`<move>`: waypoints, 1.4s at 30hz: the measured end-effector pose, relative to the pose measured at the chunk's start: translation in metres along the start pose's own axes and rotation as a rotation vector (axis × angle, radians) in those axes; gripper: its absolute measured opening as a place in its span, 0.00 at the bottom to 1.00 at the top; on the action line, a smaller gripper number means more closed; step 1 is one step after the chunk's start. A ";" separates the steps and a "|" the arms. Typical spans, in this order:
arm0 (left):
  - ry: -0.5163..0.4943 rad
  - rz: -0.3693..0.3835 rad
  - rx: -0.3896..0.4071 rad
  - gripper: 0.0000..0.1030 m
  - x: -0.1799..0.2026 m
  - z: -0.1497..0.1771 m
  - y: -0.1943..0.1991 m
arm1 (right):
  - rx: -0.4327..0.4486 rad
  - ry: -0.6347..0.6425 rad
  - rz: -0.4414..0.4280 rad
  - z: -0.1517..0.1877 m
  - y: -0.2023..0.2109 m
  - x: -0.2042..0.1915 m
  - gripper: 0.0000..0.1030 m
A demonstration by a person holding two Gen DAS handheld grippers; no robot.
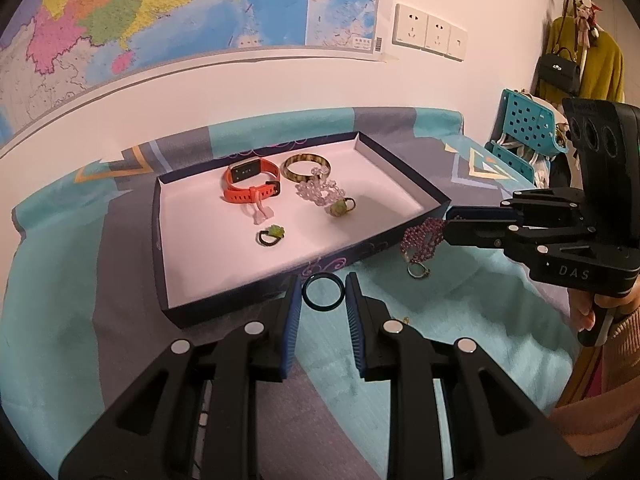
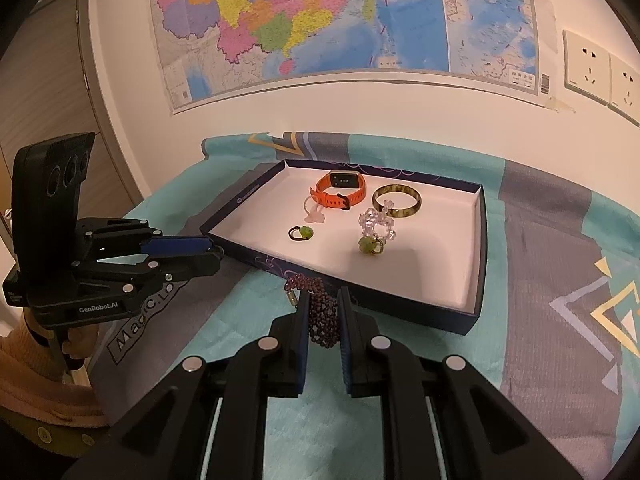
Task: Organize jewelry
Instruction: 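Carry the necklace over the box with the right tool while the left tool carries the ring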
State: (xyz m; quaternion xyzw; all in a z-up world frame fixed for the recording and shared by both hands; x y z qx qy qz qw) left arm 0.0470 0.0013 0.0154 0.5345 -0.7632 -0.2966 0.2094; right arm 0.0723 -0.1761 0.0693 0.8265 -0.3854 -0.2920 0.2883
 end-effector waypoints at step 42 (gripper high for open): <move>0.030 -0.035 0.000 0.22 -0.018 -0.031 -0.037 | -0.003 -0.011 0.018 -0.031 -0.028 0.020 0.12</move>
Point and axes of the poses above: each gripper's, at about its wrist camera, not at the fingertips, and y roughly against the way its jaws point, x to its right, z to its underside, the point moved 1 cm from there along -y, roughly the way its jaws point, and after that the axes turned 5 degrees about -z, right-handed, at the moved point
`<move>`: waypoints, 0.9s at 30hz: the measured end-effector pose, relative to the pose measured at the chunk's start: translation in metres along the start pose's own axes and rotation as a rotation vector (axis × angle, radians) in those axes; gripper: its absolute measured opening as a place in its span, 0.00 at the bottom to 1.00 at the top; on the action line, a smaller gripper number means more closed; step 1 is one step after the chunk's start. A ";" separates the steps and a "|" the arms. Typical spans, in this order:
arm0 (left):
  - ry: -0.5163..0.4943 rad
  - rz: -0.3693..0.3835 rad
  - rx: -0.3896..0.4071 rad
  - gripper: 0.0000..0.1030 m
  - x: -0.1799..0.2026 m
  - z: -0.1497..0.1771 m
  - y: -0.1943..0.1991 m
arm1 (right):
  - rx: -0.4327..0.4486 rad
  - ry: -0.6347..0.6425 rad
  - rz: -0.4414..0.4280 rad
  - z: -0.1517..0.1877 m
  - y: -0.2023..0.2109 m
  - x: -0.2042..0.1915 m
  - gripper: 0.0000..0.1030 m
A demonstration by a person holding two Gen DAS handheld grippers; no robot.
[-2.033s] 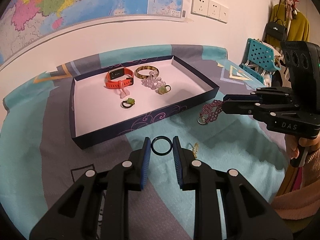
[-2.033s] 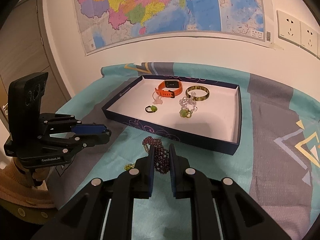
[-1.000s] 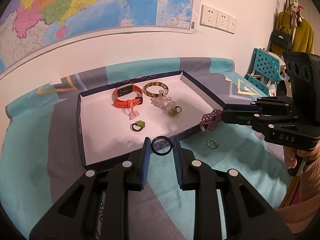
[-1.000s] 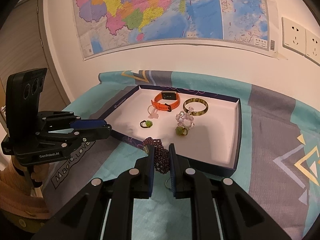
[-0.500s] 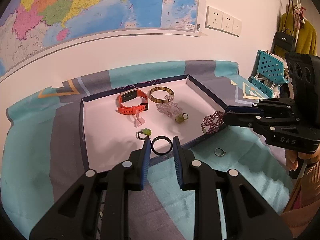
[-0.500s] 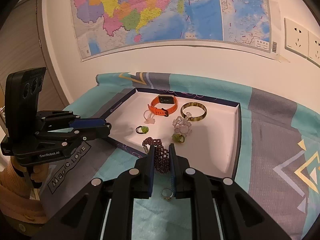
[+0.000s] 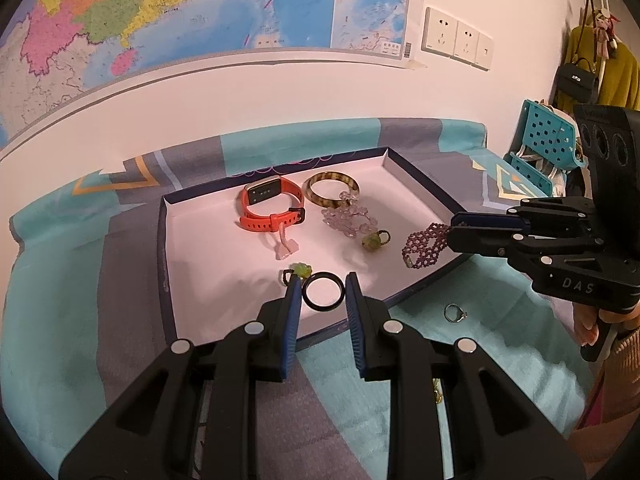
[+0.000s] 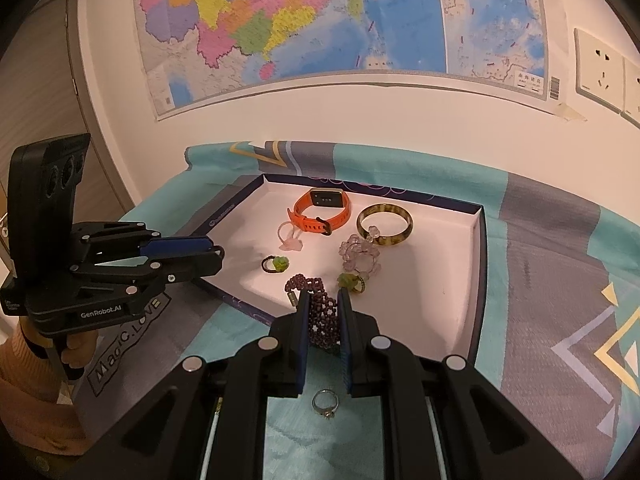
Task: Organize jewelry
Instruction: 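Carry the necklace over the box with the right tool while the left tool carries the ring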
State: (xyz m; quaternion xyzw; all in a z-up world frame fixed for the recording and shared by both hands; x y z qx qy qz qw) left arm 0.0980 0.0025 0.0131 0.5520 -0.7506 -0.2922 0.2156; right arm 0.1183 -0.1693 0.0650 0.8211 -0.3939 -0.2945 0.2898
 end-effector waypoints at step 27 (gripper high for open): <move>0.024 -0.008 -0.030 0.22 -0.002 -0.005 -0.024 | -0.035 -0.026 0.000 -0.004 -0.024 0.009 0.12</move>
Point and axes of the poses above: each gripper's, at about its wrist camera, not at the fingertips, and y roughly against the way its jaws point, x to its right, z to its underside, the point moved 1 cm from there along -y, roughly the way its jaws point, and after that the axes turned 5 degrees about -z, right-handed, at the moved point
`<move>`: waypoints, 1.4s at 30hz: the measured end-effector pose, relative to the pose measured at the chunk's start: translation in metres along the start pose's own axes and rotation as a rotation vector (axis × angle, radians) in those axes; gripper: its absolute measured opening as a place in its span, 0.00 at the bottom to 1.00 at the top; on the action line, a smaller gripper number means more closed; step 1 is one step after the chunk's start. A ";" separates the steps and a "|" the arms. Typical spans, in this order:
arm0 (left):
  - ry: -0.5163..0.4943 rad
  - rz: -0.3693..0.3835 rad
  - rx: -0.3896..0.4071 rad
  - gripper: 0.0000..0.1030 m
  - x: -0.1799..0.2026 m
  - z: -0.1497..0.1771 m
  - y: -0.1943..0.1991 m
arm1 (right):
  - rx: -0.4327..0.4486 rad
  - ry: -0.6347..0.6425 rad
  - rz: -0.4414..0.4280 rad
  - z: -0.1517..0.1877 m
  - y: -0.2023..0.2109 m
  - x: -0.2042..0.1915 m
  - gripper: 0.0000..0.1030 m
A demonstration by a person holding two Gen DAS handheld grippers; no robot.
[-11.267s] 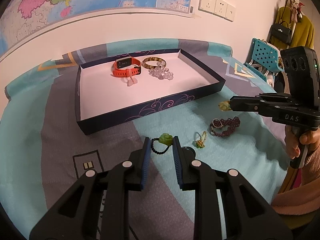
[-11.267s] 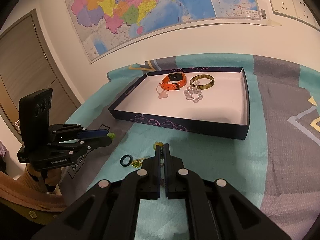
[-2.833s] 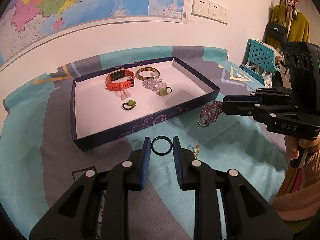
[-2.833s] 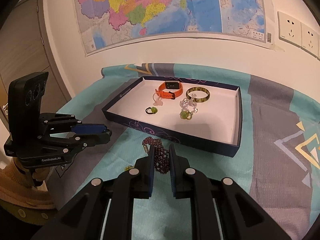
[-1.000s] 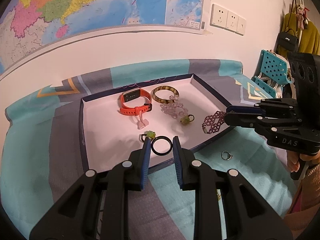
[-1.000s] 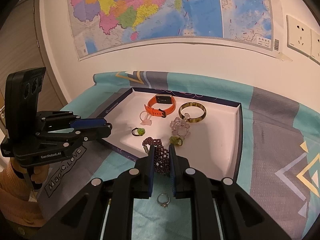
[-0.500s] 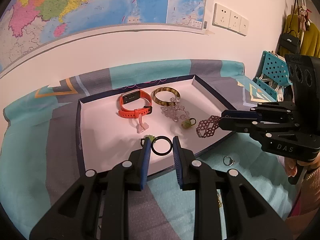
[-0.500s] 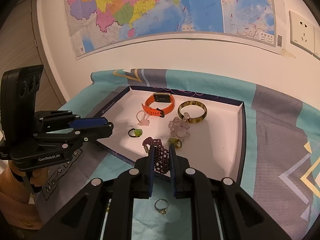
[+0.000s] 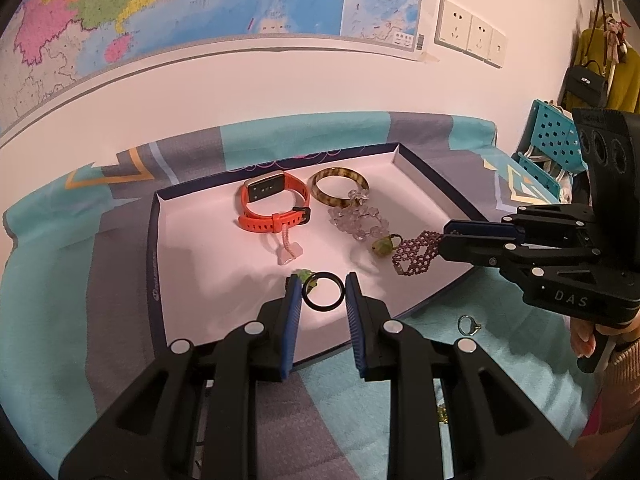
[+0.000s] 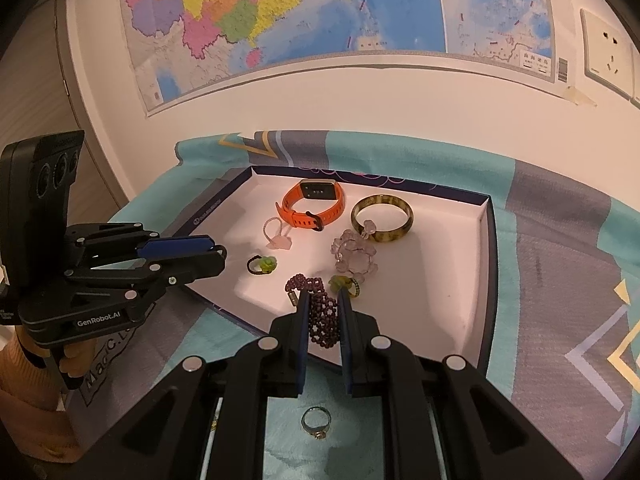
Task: Organize jewelry
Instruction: 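Carry the necklace over the box with the right tool while the left tool carries the ring, then open the right tool to drop the necklace in the box while the left tool releases the ring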
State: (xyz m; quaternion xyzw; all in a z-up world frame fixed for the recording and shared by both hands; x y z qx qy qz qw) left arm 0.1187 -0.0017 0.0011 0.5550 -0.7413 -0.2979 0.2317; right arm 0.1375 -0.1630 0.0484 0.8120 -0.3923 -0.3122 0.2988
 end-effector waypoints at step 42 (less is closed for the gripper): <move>0.037 -0.016 -0.067 0.22 -0.010 0.006 -0.030 | -0.059 -0.051 0.011 0.004 -0.029 0.016 0.12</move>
Point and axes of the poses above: each gripper's, at about its wrist camera, not at the fingertips, and y roughly against the way its jaws point, x to its right, z to its underside, the point moved 1 cm from there along -y, roughly the way its jaws point, and after that the axes turned 5 degrees about -z, right-handed, at the moved point
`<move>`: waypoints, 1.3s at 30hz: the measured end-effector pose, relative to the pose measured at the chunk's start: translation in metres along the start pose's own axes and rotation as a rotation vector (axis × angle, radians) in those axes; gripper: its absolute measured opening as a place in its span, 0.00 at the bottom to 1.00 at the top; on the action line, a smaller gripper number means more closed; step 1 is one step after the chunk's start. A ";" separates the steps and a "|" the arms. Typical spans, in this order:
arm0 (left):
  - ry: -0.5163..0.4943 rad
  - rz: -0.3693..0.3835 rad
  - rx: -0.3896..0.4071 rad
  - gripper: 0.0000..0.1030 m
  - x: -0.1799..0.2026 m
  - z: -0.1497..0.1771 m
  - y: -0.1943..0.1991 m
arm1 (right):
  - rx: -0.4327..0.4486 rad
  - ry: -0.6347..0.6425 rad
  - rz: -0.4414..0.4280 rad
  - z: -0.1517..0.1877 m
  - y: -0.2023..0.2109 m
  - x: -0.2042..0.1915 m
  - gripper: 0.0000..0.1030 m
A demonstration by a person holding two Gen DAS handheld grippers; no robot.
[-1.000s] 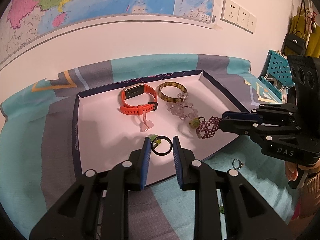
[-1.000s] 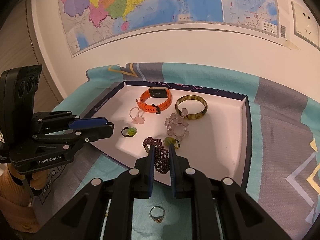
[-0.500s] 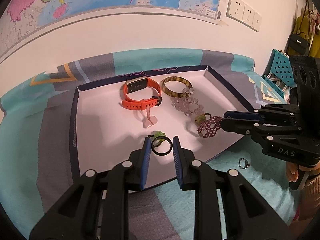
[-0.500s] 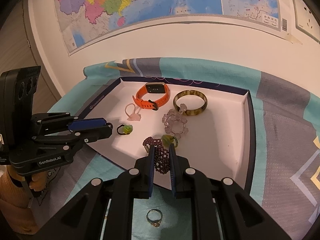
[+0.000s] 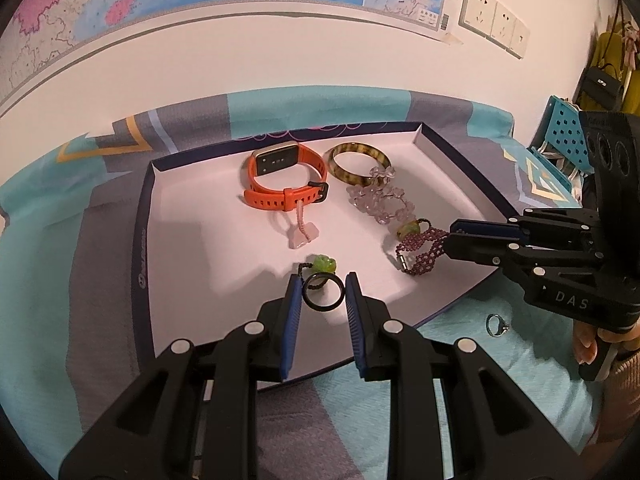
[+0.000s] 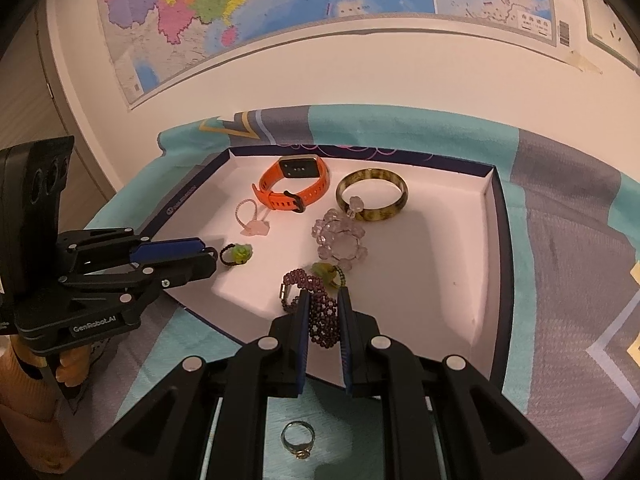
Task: Organize jewelry
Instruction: 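Open the right tool to drop the necklace in the box while the left tool releases the ring, then lower the left tool onto the gold pendant while the right tool moves above the silver ring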
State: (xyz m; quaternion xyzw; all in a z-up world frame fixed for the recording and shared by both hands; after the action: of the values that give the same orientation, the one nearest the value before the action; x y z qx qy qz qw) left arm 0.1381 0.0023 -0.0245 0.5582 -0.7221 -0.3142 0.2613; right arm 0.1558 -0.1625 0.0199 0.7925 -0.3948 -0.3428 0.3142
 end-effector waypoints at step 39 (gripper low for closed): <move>-0.107 0.006 0.104 0.62 0.024 0.036 0.061 | 0.047 0.015 -0.007 0.034 0.054 -0.015 0.33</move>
State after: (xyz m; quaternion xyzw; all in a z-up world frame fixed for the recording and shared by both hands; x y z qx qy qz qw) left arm 0.0672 -0.0044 -0.0022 0.5513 -0.7520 -0.3049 0.1939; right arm 0.1001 -0.1838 0.0470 0.8035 -0.3975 -0.3288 0.2972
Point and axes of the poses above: each gripper's, at about its wrist camera, not at the fingertips, and y roughly against the way its jaws point, x to its right, z to its underside, the point moved 1 cm from there along -y, roughly the way its jaws point, and after that the axes turned 5 degrees about -z, right-handed, at the moved point
